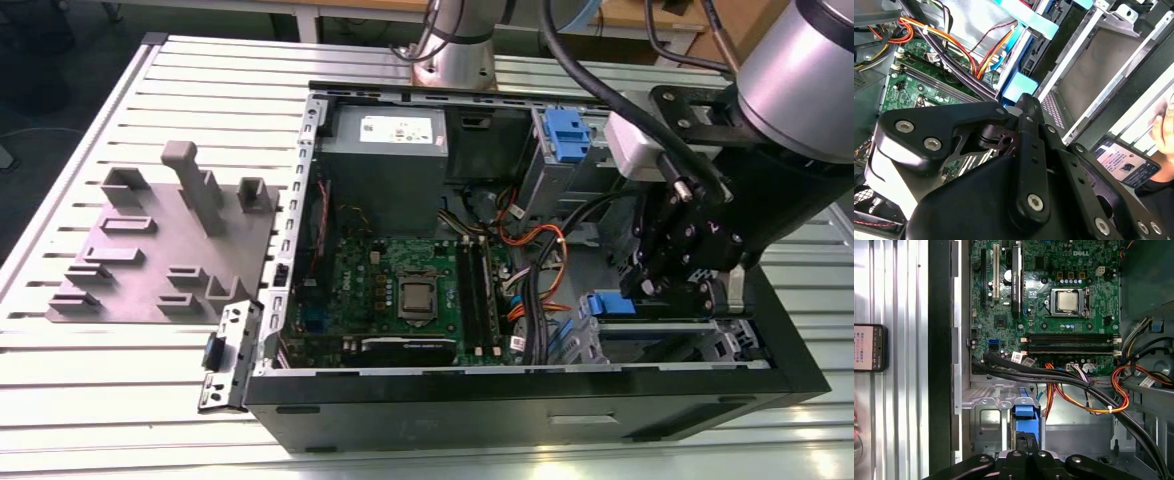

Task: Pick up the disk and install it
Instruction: 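Insert the disk into the insertion slot, then insert the first disk wire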

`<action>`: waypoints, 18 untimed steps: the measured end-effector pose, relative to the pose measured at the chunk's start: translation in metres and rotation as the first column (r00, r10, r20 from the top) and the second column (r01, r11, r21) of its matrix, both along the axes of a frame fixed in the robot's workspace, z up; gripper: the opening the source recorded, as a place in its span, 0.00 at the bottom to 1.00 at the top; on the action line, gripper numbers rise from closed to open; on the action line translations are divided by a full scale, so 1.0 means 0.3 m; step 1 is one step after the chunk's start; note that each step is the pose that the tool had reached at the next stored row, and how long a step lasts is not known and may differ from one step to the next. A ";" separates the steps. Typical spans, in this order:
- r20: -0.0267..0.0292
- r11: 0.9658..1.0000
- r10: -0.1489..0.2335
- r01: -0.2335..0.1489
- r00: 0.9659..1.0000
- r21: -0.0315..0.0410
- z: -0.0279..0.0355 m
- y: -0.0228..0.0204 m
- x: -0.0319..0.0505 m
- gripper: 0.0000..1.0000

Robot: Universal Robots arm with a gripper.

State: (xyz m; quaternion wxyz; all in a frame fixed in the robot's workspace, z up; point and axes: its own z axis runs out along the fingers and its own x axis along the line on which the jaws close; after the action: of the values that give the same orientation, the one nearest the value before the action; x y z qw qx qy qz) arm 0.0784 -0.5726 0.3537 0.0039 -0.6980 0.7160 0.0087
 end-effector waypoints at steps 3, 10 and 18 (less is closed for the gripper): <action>0.000 1.000 0.000 0.000 1.000 0.000 -0.002 0.000 0.000 0.11; 0.000 1.000 0.000 0.000 1.000 0.000 -0.002 0.000 0.000 0.11; 0.000 1.000 0.000 0.000 1.000 0.000 -0.003 0.000 0.031 0.11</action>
State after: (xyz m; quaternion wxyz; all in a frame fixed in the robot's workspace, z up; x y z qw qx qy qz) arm 0.0878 -0.5726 0.3529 0.0040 -0.6980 0.7160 0.0088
